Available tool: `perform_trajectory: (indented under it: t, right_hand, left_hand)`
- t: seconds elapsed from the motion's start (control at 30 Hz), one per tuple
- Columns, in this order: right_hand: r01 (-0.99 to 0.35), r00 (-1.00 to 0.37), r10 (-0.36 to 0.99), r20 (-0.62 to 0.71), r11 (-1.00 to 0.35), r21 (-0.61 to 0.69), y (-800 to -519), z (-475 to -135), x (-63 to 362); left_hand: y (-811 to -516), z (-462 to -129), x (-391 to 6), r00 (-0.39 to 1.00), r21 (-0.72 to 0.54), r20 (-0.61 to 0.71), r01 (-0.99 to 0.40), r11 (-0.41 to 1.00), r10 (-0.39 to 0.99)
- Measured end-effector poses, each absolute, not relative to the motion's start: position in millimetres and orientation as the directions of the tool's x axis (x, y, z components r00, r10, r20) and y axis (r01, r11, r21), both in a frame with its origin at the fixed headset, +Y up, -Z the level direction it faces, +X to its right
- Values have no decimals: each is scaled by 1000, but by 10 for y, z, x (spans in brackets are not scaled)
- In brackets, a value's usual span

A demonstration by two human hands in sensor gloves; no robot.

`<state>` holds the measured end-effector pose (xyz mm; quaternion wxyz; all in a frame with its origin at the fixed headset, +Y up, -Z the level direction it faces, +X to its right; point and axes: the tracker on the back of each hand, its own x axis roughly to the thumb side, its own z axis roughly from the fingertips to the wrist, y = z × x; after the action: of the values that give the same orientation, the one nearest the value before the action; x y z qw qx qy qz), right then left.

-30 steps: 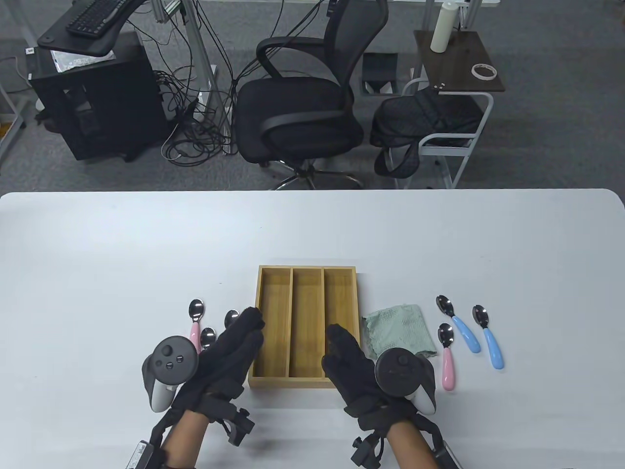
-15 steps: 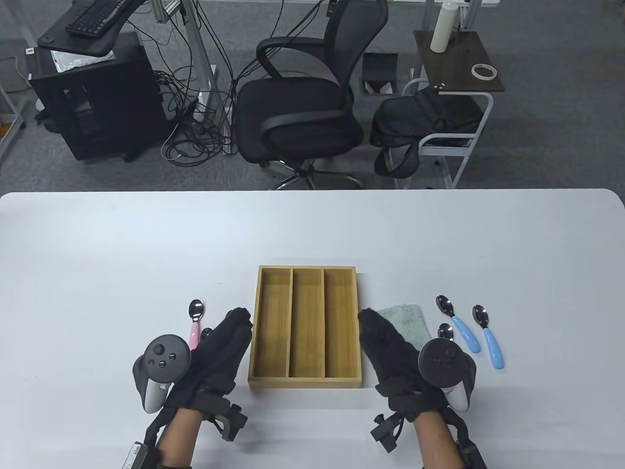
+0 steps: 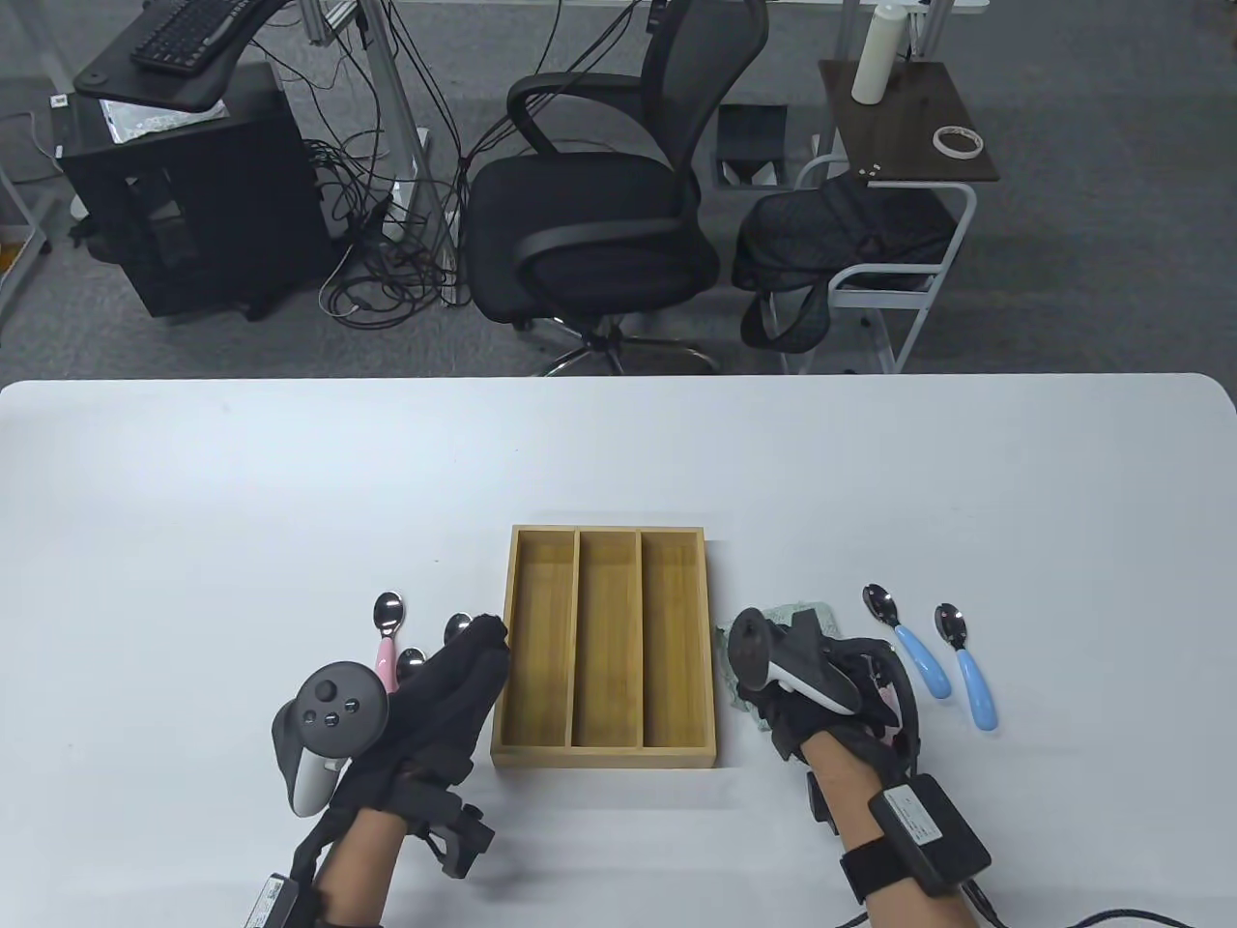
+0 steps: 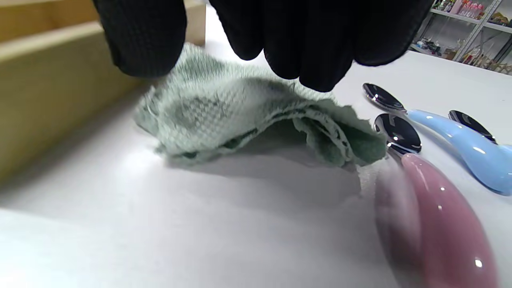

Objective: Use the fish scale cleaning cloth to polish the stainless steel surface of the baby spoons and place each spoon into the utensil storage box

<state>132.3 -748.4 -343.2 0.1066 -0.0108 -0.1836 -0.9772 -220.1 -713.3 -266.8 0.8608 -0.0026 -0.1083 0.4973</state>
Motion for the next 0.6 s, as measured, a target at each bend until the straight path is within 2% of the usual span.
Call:
perform_trajectory:
  t: [0.1,0.2,0.27,0.33,0.43,0.47,0.53,0.6]
  right_hand:
    - [179,-982,-186,25,-886,427,-7619,-3488,1324]
    - [229,-971,-240,3,-921,315,-7671,-3484,1327]
    - [208,-974,-223,-30,-943,260,-7681,-3463,1332]
    - [229,-969,-239,-58,-964,137,-7718,-3446,1347]
    - [232,-971,-237,-27,-965,123,-7705,-3436,1390]
    - [177,-982,-185,-48,-975,131,-7665,-3444,1446]
    - [-38,-992,21,-126,-990,134,-7555,-3420,1561]
    - [-214,-968,202,-151,-975,64,-7377,-3375,1664]
  left_hand:
    - [-7123,-2668,-2214,474,-108,183,-861,497,861]
    - [-7126,-2673,-2209,469,-112,180,-863,492,864]
    - [-7127,-2671,-2200,468,-117,179,-863,491,866]
    - [-7117,-2661,-2195,460,-117,180,-868,483,869]
    - [-7069,-2641,-2225,445,-99,193,-878,469,874]
    - [-7046,-2635,-2240,442,-88,196,-881,465,875]
    - [-6996,-2633,-2284,459,-53,201,-877,478,865]
    - [-6927,-2658,-2353,483,-2,173,-871,491,858]
